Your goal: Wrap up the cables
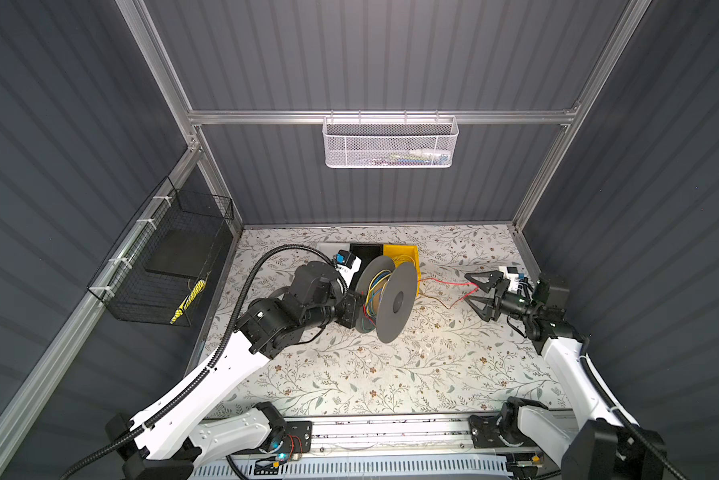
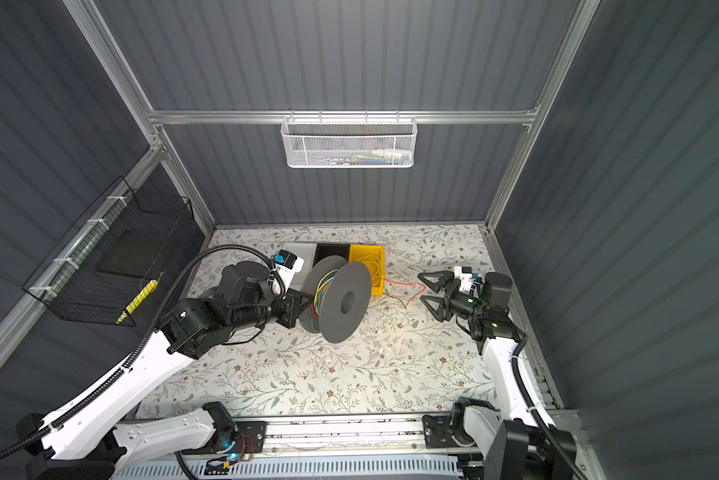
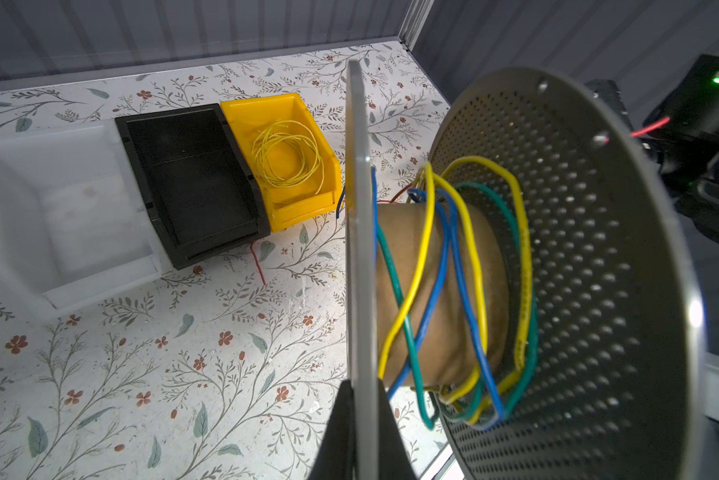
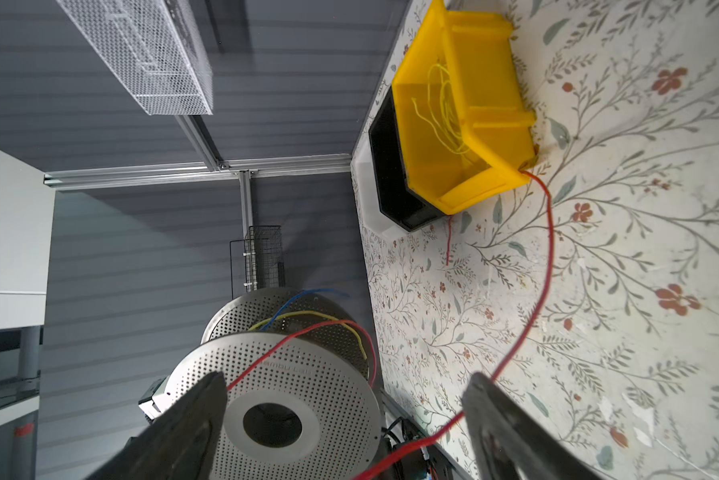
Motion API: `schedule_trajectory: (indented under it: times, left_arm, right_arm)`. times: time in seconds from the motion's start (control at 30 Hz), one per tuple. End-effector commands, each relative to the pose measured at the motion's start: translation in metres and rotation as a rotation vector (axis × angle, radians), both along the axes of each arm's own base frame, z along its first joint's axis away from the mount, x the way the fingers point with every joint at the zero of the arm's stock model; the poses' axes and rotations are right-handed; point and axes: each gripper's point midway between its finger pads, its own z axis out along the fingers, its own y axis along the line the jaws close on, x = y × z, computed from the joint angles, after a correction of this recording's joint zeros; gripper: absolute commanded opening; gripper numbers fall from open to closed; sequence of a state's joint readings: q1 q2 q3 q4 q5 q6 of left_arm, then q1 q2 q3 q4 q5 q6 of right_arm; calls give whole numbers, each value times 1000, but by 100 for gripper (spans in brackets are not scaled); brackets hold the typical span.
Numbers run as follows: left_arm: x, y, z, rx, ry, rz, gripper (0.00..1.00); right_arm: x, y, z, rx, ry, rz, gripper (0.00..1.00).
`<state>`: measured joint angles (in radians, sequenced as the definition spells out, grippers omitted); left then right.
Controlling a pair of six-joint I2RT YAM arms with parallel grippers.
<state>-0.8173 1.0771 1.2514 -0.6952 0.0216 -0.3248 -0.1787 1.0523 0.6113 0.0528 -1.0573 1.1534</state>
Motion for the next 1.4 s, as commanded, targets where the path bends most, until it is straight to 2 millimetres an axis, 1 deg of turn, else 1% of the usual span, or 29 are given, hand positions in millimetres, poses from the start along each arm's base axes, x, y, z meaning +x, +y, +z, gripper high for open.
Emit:
schedule_trajectory:
  times: [0.0,0.03,0.13,0.23,0.37,0.53,0.6,0.7,0.8,0.9,1.0,1.03,1.07,1.1,1.13,1.17,1.27,1.37]
  left_arm:
    - [4,-10,46,-109,-146,-46,0]
    - [5,-11,47,-107,-151,-46,0]
    - [8,-15,45,-103,-154,-54,0]
    - [10,-17,43,-94,-149,-55,0]
    - [13,-16,45,-84,-160,-45,0]
    - [15,-17,43,-71,-157,-43,0]
    - [15,-16,43,-66,-155,-40,0]
    - [16,-14,43,-60,-158,-33,0]
    - [15,-12,44,-57,-160,-29,0]
    - [14,-12,40,-47,-148,-35,0]
    - [12,-10,38,-33,-140,-38,0]
    - [11,-9,40,-32,-143,-36,0]
    - [11,-8,41,-33,-147,-33,0]
    - [11,-7,41,-33,-148,-32,0]
    - [11,-6,42,-33,-150,-29,0]
    - [10,-5,42,-32,-151,-27,0]
    - [10,-4,42,-36,-153,-26,0]
    - [10,-4,41,-31,-152,-26,0]
  right_arm:
    - [-7,8,-8,39,-4,77,90]
    - [-9,10,-16,55,18,97,91]
    - [-15,14,-54,96,112,129,90]
    - [-14,19,-72,117,146,160,88]
    - [-10,26,-85,113,161,186,86]
    - [-5,49,-93,101,172,260,85]
    - [-4,53,-97,98,181,270,83]
    - [-3,54,-105,100,201,271,76]
    - [-1,54,-107,101,205,272,66]
    - [8,54,-100,99,187,273,56]
    - [19,54,-93,97,171,276,41]
    - [23,54,-91,98,168,278,40]
    - [25,54,-90,99,167,280,41]
    - [26,56,-88,100,165,287,44]
    - [26,58,-87,100,162,294,49]
    - [25,60,-85,101,160,304,52]
    - [21,67,-85,103,163,329,55]
    - [13,77,-91,110,184,367,58]
